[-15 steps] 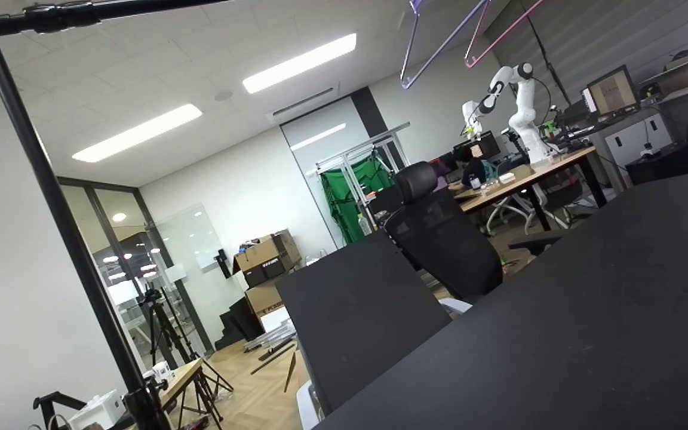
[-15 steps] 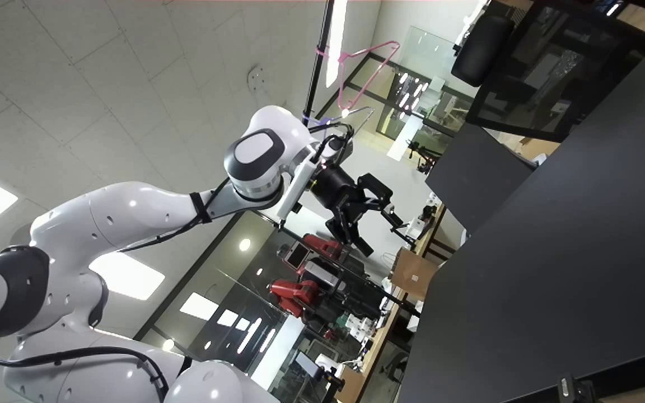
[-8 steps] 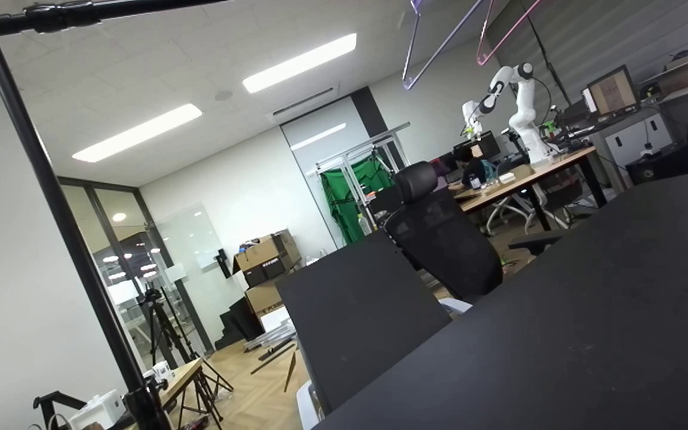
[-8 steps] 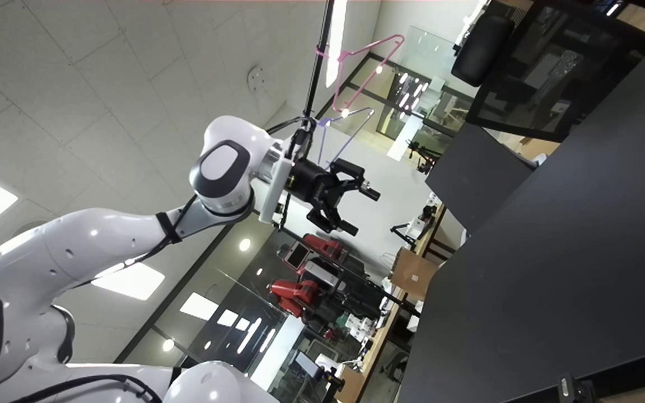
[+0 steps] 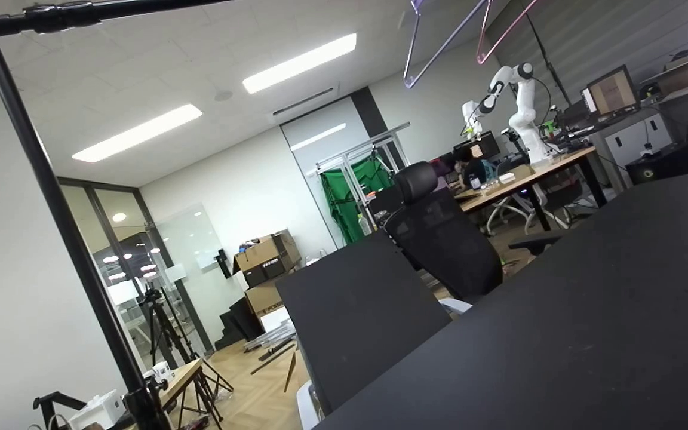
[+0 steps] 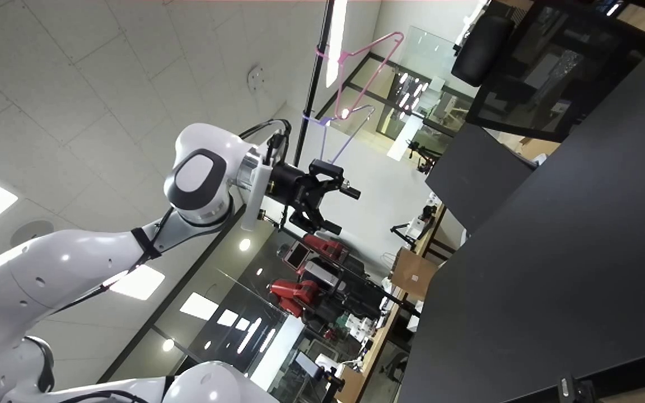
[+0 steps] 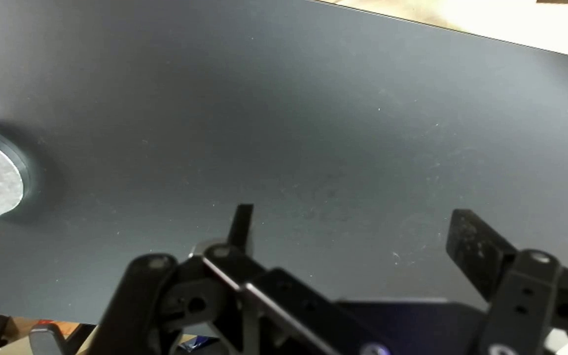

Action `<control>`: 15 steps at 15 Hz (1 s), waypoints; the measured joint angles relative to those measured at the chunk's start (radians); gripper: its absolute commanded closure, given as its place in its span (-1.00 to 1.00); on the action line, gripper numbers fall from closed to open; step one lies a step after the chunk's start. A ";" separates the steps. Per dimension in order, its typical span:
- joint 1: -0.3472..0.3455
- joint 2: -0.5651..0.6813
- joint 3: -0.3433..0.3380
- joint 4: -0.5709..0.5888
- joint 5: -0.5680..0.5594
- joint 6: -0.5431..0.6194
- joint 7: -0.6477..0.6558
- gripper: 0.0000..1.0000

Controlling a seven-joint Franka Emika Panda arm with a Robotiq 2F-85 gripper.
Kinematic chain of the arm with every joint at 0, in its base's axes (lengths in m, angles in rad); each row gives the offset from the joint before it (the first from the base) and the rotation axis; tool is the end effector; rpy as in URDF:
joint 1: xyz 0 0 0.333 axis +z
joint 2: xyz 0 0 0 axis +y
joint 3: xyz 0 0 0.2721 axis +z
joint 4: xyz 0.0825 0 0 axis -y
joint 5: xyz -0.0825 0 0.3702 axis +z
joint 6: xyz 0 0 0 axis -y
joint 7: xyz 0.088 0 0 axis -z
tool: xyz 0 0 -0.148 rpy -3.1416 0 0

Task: Remove the pink hanger from the rail

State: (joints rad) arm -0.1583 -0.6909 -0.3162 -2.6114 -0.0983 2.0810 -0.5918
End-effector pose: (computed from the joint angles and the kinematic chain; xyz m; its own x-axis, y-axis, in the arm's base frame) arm 0.3392 -0.1701 0.4018 0.9619 0.2090 0.1762 0.2143 -0.9767 -0.0113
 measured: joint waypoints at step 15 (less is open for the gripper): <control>0.085 0.247 0.000 0.312 0.067 0.209 0.003 -1.00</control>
State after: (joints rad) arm -0.0734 -0.4442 -0.3164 -2.2989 -0.0312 2.2898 -0.5888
